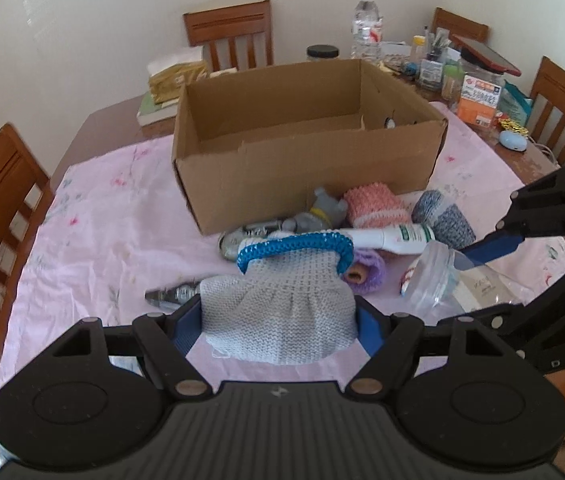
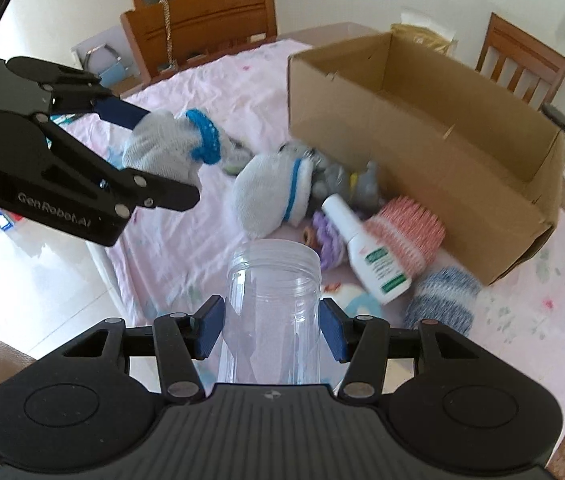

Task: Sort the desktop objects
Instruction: 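Lift the glove and cup and carry both over the cardboard box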

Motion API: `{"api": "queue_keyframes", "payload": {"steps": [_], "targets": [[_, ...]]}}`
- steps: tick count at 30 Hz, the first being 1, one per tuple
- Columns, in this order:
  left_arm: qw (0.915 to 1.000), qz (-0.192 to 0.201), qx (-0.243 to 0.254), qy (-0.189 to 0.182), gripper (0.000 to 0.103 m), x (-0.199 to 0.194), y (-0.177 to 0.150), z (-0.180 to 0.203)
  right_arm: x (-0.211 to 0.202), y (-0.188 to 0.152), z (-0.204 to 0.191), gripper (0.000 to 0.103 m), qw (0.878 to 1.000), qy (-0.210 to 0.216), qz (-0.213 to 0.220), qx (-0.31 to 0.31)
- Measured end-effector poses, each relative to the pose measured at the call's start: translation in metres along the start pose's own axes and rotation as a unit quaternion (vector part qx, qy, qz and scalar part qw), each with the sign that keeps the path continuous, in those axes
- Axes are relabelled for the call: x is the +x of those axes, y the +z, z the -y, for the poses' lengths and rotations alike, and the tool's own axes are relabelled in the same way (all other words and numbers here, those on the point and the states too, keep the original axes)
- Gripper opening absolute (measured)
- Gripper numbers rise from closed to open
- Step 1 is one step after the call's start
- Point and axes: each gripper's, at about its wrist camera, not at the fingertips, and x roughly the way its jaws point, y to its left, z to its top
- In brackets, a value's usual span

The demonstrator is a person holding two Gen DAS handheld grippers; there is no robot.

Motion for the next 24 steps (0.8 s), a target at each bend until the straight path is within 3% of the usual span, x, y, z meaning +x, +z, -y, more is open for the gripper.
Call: {"api": "queue_keyframes", "payload": {"steps": [14, 24], "targets": [[0.995, 0.043, 0.07, -0.057, 0.076, -0.001, 0.053, -0.023, -0.025, 0.054, 0.023, 0.058, 0.995, -0.074, 0.043, 0.059], [0.9952, 0.068, 0.05, -0.051, 0.076, 0.008, 0.089, -0.028, -0.039, 0.084, 0.054, 0.058, 0.99, -0.108, 0.076, 0.054]]}}
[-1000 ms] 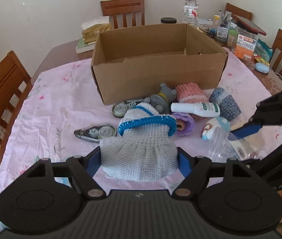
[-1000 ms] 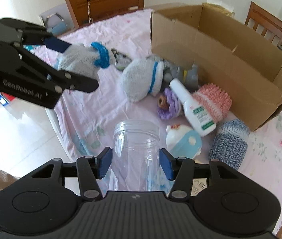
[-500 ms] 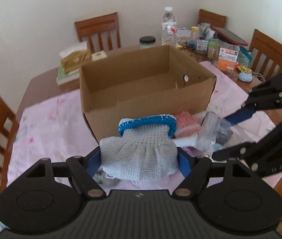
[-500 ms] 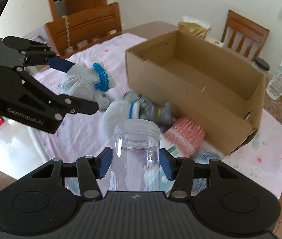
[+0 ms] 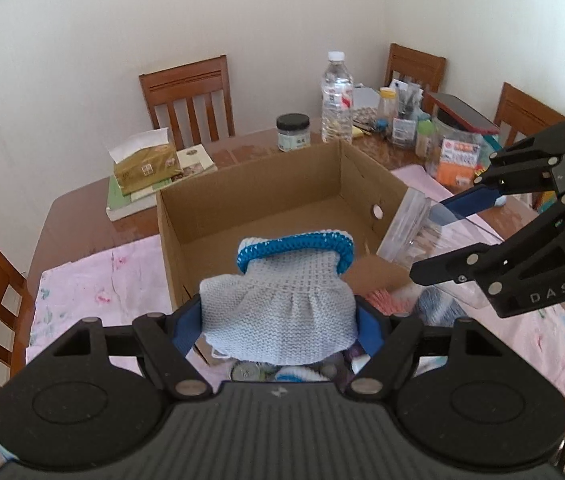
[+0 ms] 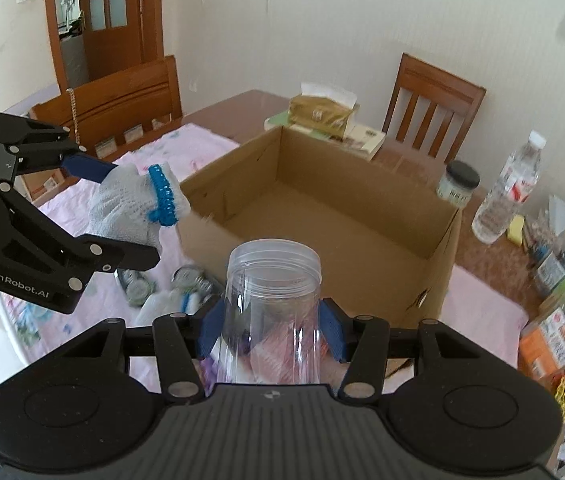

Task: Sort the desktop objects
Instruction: 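Lift the glove and cup and carry both over the cardboard box, then open the left tool to drop the glove while the right tool releases the cup into the box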

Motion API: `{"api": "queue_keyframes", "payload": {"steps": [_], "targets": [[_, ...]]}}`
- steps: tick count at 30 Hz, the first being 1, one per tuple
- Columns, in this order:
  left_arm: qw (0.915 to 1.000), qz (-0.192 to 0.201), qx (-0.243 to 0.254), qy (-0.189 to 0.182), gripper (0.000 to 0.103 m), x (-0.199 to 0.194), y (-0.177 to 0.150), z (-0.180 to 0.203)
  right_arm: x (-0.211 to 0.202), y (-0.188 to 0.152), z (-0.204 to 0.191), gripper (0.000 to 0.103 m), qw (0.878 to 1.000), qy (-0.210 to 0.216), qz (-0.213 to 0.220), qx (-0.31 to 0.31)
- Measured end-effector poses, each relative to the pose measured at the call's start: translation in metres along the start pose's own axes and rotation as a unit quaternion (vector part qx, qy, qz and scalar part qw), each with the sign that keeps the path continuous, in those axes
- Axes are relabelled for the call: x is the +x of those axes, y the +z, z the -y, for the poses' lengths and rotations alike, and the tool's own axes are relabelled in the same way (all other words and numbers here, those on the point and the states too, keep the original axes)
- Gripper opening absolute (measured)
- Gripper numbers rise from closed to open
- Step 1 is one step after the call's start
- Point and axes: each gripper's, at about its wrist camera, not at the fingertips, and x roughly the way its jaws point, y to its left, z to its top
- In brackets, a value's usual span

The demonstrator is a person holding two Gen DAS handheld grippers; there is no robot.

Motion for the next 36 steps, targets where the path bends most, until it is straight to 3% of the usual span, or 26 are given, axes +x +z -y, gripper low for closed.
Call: {"api": "queue_keyframes", "payload": {"steps": [18, 30, 36], "targets": [[0.9988, -0.014, -0.037, 0.029, 0.076, 0.072, 0.037, -0.033, 0.065, 0.059, 0.044, 0.058, 1.0, -0.004, -0.009, 0.0], [0.998, -0.031, -0.044, 0.033, 0.078, 0.101, 0.043, -0.037, 0.106, 0.061, 0.06, 0.058, 0.999, 0.004, -0.037, 0.025], [0.9978, -0.031, -0.047, 0.037, 0.087, 0.105, 0.044, -0.038, 0.111, 0.061, 0.064, 0.058, 0.999, 0.011, -0.042, 0.032]]}}
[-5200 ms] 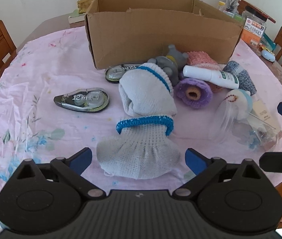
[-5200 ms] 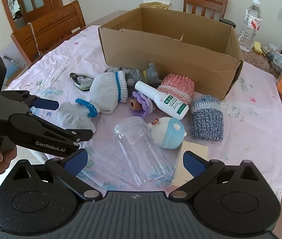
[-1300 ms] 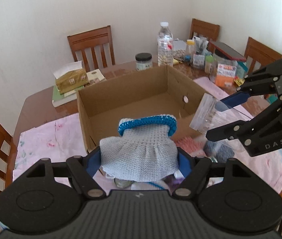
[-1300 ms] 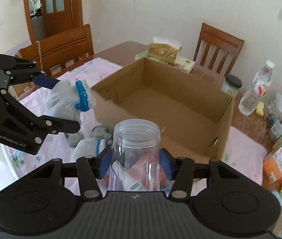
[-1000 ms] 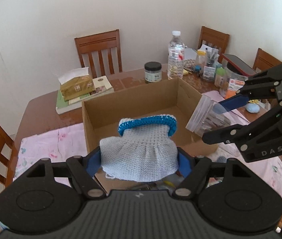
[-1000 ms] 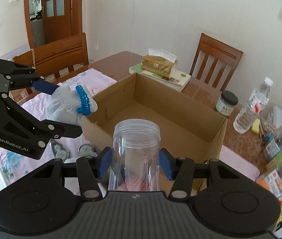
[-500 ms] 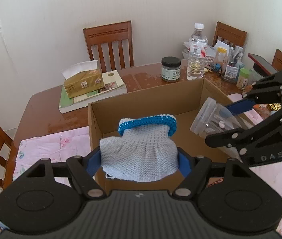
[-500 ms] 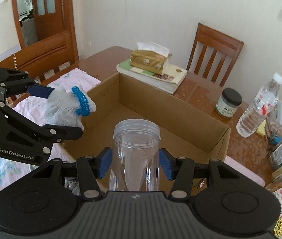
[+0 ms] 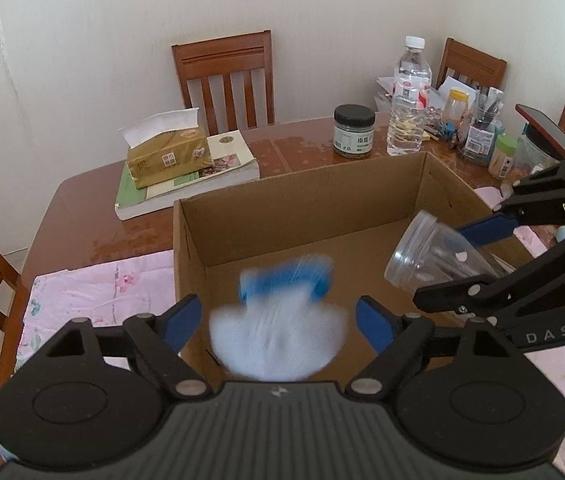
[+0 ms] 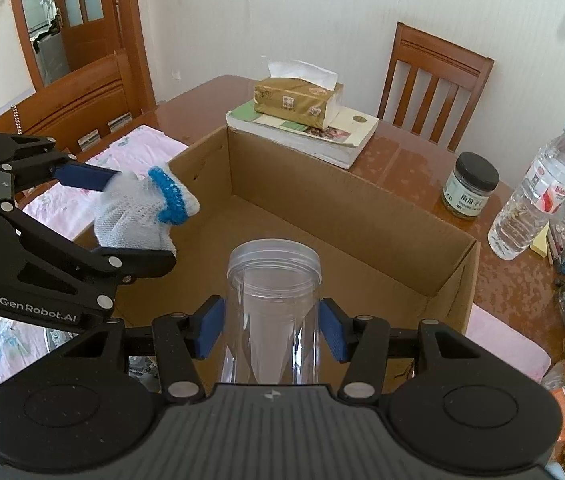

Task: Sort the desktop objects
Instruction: 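Open the left tool to drop the glove while the right tool releases the cup into the box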

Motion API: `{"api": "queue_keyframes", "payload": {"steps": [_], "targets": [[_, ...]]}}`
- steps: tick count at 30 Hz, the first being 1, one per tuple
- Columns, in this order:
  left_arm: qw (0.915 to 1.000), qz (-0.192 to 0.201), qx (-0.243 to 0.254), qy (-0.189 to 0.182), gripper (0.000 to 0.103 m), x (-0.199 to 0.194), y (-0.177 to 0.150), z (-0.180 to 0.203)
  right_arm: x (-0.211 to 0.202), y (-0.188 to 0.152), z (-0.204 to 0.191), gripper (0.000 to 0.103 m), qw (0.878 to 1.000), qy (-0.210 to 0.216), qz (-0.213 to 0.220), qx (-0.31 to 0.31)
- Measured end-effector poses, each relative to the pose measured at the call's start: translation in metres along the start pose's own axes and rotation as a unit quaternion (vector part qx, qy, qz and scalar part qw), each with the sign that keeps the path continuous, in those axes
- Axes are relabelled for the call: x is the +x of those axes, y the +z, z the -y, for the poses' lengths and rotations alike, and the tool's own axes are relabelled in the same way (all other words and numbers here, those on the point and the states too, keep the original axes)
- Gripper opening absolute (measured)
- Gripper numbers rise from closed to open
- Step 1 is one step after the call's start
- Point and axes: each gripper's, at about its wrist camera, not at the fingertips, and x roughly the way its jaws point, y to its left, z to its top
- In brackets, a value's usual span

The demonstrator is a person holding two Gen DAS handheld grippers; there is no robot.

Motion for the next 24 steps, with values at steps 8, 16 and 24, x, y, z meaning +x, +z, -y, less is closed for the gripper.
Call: {"api": "queue_keyframes", "payload": {"steps": [8, 16, 24], "targets": [[0.9999, 0.009, -0.004, 0.003, 0.096, -0.004, 0.001, -0.004, 0.0, -0.004, 0.005, 0.085, 1.0, 0.0, 0.003, 0.012], [0.9997, 0.016, 0.019, 0.0, 0.098, -0.023, -0.004, -0.004, -0.02, -0.005, 0.004, 0.103, 0.999, 0.018, 0.036, 0.016], [0.999, 0.027, 0.033, -0.015, 0.1, -0.055, -0.012, -0.011, -0.041, -0.01, -0.007, 0.103, 0.999, 0.018, 0.046, -0.004]]}}
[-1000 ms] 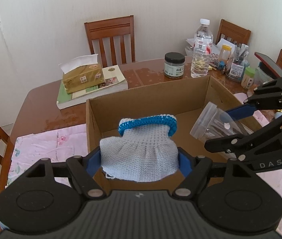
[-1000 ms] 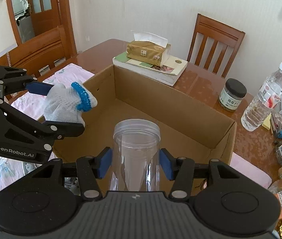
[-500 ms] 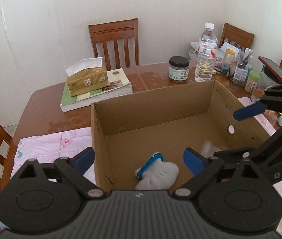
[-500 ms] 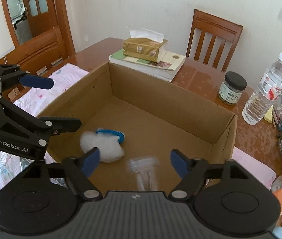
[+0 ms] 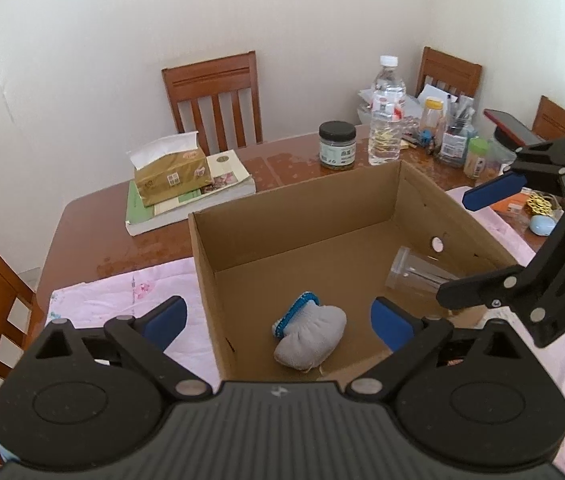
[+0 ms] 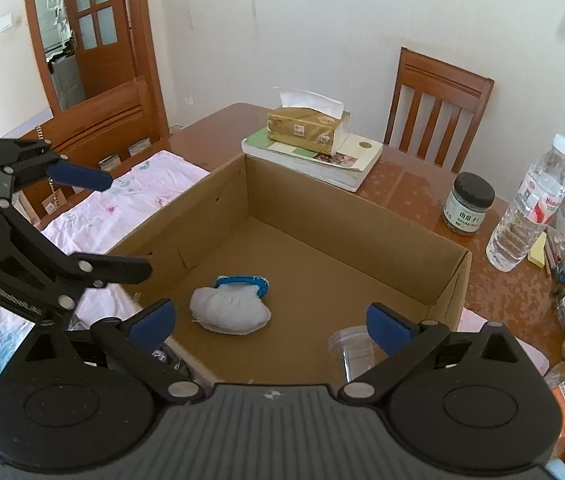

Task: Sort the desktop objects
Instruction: 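Open the left tool to drop the glove while the right tool releases the cup into the box, then move the left tool back to the grey correction tape roller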

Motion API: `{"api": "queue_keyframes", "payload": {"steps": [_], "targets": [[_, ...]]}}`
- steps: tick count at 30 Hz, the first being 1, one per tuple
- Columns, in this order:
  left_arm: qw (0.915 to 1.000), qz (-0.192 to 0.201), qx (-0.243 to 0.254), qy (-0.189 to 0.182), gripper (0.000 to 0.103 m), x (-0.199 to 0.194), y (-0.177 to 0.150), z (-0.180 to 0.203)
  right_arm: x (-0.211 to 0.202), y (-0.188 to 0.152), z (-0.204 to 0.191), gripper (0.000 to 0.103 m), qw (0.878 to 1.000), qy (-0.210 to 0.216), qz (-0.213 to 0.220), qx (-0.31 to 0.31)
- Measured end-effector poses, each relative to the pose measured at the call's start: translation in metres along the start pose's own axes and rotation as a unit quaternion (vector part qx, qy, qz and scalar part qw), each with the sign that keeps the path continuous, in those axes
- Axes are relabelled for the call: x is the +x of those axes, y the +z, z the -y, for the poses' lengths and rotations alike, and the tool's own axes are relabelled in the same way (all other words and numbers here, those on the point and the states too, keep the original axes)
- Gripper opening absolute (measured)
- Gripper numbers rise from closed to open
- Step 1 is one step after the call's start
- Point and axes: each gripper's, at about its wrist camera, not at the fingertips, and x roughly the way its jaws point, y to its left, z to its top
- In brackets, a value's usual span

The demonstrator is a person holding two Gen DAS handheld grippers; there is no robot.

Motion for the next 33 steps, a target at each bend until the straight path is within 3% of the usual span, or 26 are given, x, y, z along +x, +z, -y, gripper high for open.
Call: {"api": "queue_keyframes", "payload": {"steps": [11, 17, 20, 24, 33], "targets": [[0.9998, 0.005, 0.016, 0.015, 0.101, -0.036, -0.032, -0.007, -0.038, -0.024, -0.023, 0.103, 1.0, 0.007, 0.016, -0.021], [0.9998, 0.003, -0.016, -0.008, 0.101, -0.041, -0.061, -0.014, -0.057, -0.049, -0.034, 0.103, 0.998, 0.005, 0.046, -0.04], [0.9995, -0.007, -0.031, -0.006, 0.101, -0.039, -0.073, -0.016, -0.062, -0.064, -0.041, 0.103, 0.997, 0.006, 0.041, -0.059], [0.9985, -0.026, -0.048, -0.004, 0.101, -0.036, -0.085, -0.017, -0.064, -0.078, -0.046, 0.103, 0.999, 0.012, 0.019, -0.038], [0.9954, -0.048, -0.082, 0.006, 0.101, -0.022, -0.119, -0.02, -0.065, -0.102, -0.049, 0.103, 0.999, -0.002, 0.022, 0.045]]}}
